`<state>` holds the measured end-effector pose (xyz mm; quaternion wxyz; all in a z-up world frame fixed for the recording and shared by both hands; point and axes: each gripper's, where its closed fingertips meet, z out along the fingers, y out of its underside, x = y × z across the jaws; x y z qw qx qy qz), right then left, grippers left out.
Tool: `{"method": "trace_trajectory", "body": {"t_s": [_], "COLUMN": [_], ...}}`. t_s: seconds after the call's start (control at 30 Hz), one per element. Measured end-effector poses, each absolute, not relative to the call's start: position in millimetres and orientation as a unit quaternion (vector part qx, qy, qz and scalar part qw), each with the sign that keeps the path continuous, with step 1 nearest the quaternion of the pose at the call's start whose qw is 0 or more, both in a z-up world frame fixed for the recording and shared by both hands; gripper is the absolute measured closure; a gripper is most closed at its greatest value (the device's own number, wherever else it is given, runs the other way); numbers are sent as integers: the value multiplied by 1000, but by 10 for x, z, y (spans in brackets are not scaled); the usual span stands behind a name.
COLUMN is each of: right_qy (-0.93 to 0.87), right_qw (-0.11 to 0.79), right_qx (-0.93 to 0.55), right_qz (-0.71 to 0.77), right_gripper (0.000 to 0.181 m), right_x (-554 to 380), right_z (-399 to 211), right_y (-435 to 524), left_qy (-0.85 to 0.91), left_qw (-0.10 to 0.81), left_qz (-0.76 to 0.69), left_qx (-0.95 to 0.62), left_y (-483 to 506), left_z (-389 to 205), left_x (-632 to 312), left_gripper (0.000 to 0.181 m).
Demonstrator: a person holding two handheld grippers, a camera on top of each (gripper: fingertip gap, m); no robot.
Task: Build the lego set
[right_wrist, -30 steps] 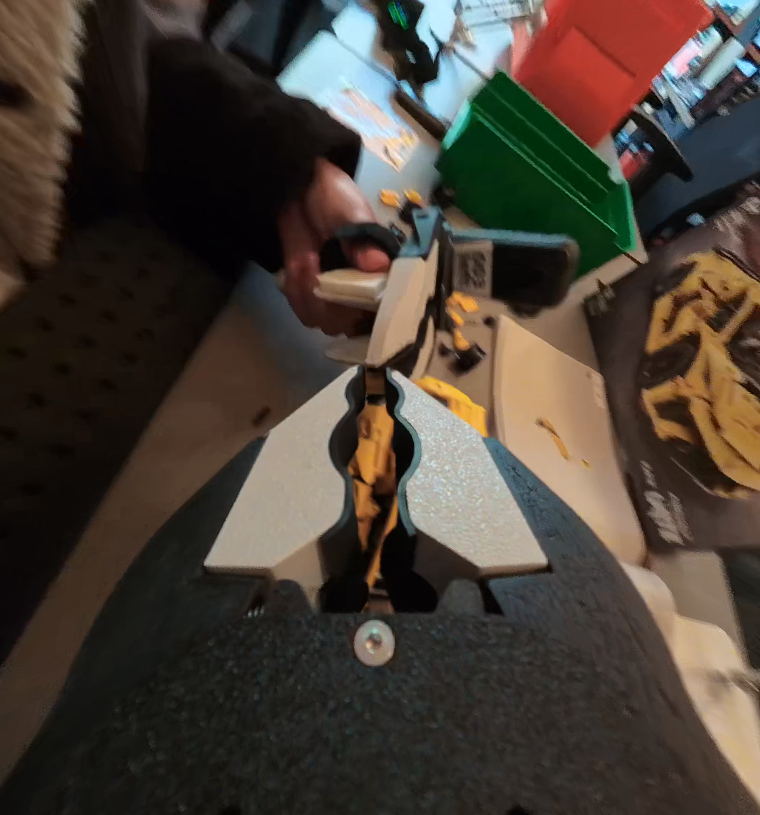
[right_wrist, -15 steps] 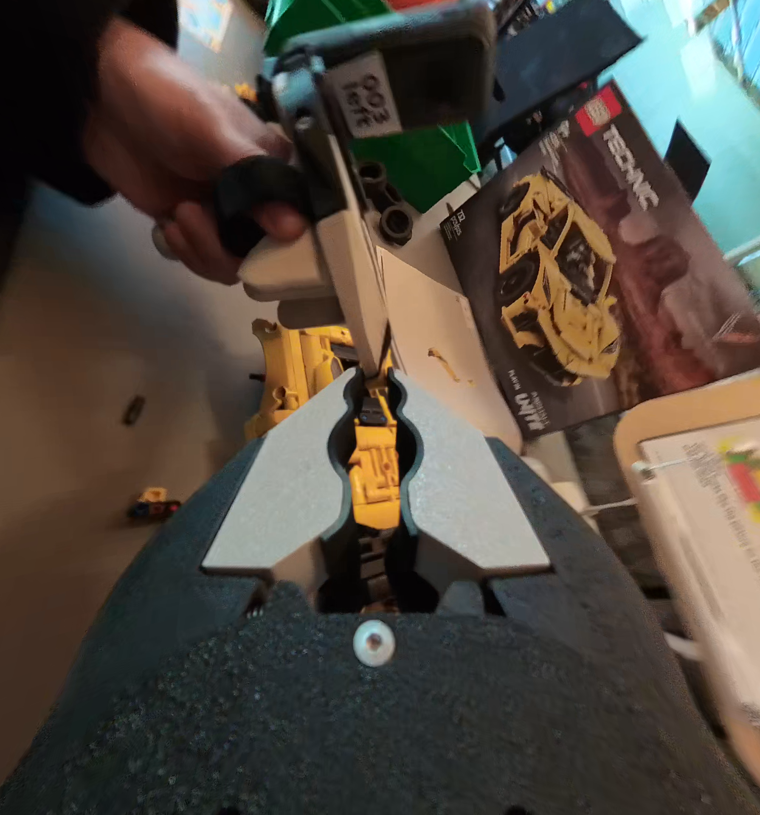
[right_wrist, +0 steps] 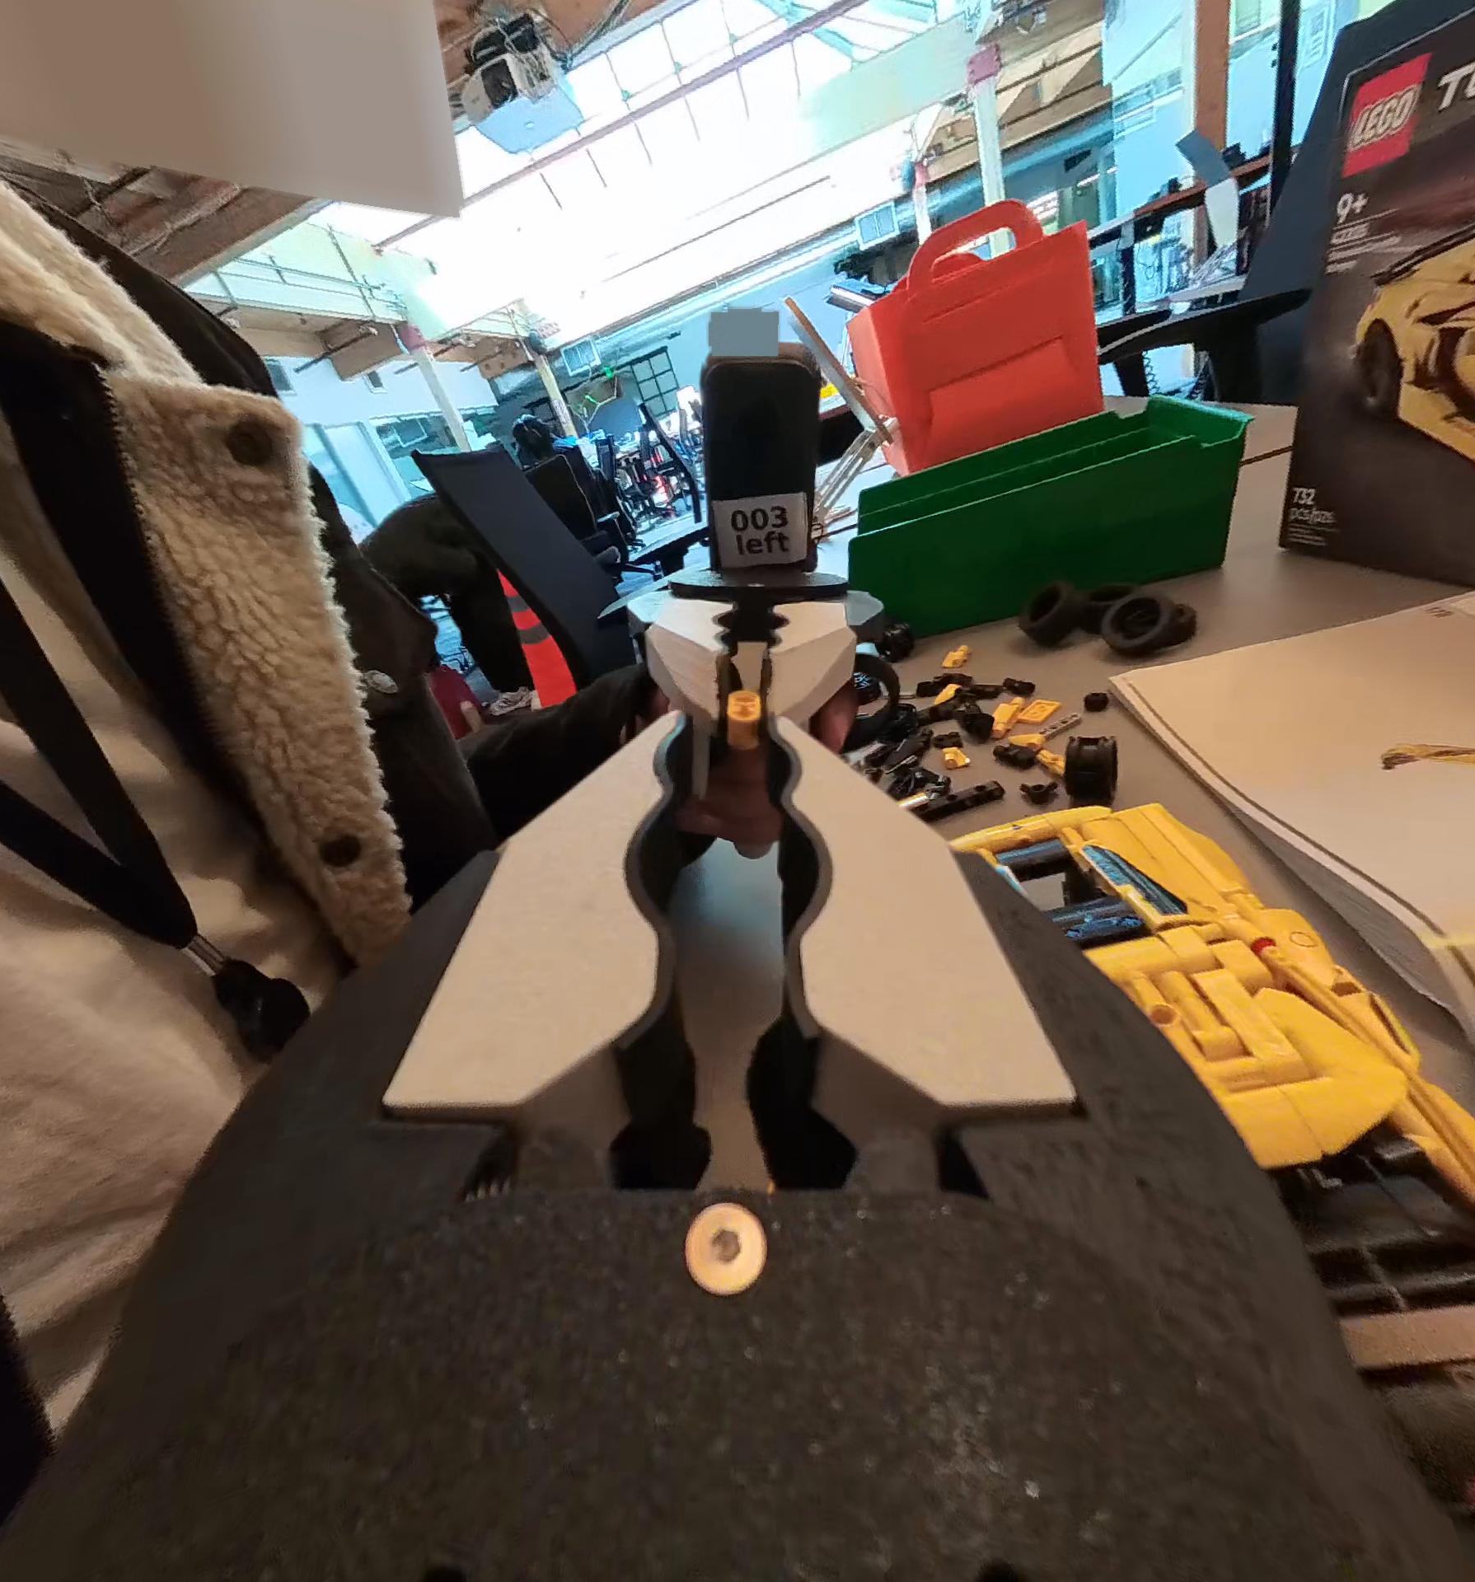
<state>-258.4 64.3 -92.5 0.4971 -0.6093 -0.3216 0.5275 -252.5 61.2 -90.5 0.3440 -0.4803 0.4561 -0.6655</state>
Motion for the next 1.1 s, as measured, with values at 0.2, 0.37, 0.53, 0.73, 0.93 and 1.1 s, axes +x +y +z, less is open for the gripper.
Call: {"method": "trace_trajectory", "body": {"t_s": [0.2, 0.37, 0.53, 0.73, 0.93, 1.1], "right_qy": [-319, -284, -207, -216, -204, -202], "right_qw": [495, 491, 518, 527, 530, 537], "right_qx": [-613, -613, -577, -578, -569, -567], "right_qz": [527, 550, 597, 585, 595, 591], "right_gripper": [176, 177, 177, 177, 177, 177], "right_x": [-2586, -2581, -2573, -2628, -2625, -2616], "right_z": [-972, -946, -817, -804, -783, -766], "right_y": [656, 711, 802, 797, 804, 814], "left_qy": [453, 436, 394, 375, 365, 361], "left_qw": [340, 346, 369, 375, 366, 362], "left_qz": [-671, -676, -699, -712, -722, -728], "left_qx": [-480, -484, -469, -461, -459, -456], "left_y": [609, 663, 750, 778, 783, 778], "left_z": [-903, -878, -756, -694, -677, -662], "left_x": [-2526, -2526, -2557, -2584, -2592, -2596], "left_gripper": [175, 174, 172, 173, 174, 172]}}
